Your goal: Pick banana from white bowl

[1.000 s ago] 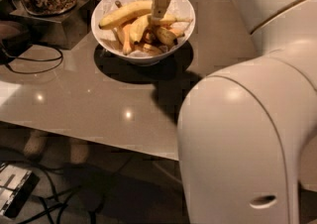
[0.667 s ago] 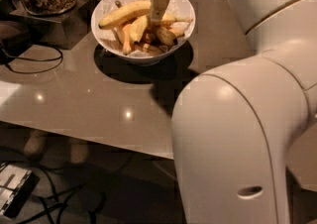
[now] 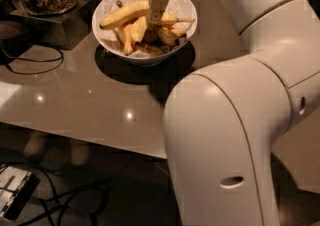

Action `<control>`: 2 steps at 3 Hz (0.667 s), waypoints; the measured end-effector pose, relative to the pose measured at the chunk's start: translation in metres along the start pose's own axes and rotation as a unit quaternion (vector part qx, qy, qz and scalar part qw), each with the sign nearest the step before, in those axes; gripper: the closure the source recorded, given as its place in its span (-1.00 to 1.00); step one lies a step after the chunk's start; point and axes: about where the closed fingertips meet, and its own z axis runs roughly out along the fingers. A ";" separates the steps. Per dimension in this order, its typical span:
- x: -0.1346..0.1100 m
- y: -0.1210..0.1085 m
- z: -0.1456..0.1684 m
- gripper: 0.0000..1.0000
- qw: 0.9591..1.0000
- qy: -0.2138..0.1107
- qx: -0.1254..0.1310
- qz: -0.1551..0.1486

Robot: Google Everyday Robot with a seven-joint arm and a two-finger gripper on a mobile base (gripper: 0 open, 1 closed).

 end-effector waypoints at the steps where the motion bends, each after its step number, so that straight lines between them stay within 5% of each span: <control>1: -0.002 -0.002 0.007 -0.14 1.000 0.000 -0.005 -0.003; 2: -0.001 -0.004 0.013 -0.12 1.000 0.003 -0.009 -0.006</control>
Offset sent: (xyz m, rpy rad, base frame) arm -0.0246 -0.0220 -0.0114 -0.1167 0.1855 0.0343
